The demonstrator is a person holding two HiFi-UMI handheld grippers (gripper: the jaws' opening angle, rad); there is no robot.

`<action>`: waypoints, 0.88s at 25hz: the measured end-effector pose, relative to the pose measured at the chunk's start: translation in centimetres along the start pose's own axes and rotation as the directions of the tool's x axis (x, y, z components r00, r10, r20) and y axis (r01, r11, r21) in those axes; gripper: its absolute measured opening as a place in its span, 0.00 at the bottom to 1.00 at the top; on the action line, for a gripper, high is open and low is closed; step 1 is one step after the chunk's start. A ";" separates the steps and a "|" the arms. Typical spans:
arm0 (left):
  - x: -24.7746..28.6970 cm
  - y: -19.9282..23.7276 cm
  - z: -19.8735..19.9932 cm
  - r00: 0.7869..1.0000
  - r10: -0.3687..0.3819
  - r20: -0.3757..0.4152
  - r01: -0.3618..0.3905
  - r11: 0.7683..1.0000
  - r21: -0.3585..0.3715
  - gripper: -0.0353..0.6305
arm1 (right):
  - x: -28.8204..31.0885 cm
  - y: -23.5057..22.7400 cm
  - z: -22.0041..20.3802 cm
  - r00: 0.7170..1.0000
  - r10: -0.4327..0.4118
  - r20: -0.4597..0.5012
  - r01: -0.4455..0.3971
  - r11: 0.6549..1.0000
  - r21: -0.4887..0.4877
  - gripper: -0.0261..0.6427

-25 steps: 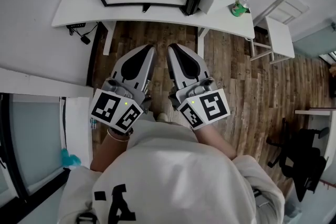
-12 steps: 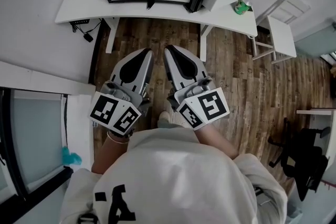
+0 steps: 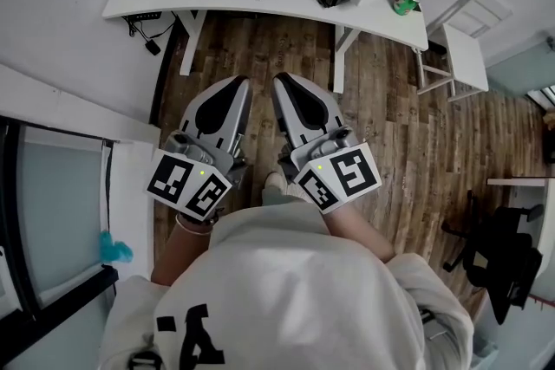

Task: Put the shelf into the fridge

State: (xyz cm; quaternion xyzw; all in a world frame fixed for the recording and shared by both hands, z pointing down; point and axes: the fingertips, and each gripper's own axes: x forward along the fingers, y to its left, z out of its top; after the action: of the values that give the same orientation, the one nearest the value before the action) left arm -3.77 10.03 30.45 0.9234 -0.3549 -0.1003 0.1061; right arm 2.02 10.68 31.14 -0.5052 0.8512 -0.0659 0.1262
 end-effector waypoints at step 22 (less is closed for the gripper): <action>-16.7 -7.1 2.7 0.997 -0.066 0.051 0.062 0.996 0.071 0.06 | -9.4 15.7 0.0 0.998 -0.016 0.064 0.019 0.999 -0.049 0.09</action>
State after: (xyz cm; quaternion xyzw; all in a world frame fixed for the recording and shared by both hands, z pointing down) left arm -12.11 26.16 27.82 0.9345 -0.3311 -0.1156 0.0611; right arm -6.94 26.49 28.77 -0.5175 0.8436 -0.0299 0.1401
